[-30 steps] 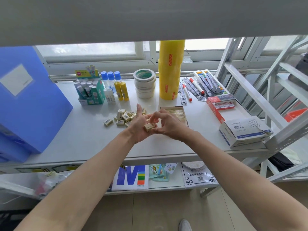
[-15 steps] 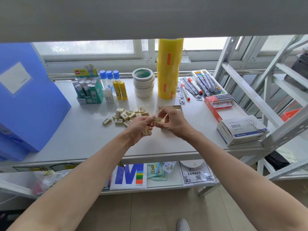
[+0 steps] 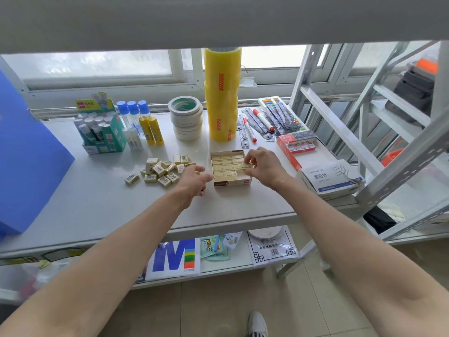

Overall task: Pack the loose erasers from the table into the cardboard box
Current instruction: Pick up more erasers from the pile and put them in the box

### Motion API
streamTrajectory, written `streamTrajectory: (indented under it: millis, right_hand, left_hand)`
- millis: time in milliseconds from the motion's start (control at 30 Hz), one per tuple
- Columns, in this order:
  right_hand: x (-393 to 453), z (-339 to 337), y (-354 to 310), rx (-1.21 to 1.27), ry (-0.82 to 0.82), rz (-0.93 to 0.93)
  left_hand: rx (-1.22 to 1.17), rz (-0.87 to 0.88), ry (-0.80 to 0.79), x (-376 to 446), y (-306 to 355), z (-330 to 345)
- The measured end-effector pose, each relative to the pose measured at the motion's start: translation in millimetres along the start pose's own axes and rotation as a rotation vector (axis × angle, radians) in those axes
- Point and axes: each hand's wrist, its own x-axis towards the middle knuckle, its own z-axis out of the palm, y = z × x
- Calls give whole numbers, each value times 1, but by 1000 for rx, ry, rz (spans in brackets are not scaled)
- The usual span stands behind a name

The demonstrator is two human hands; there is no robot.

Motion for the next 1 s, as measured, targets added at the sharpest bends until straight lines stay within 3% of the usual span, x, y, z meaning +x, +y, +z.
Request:
streamTrajectory:
  millis: [300, 567, 1000]
  right_hand:
    - [16, 6, -10, -234, -164, -77]
    - [16, 9, -8, -272, -149, -158]
    - [14, 12, -8, -281, -157, -141]
  left_hand:
    - [187, 20, 28, 11, 4, 18]
    - [216, 21, 23, 11, 3, 19]
    - [194, 9, 17, 5, 6, 19]
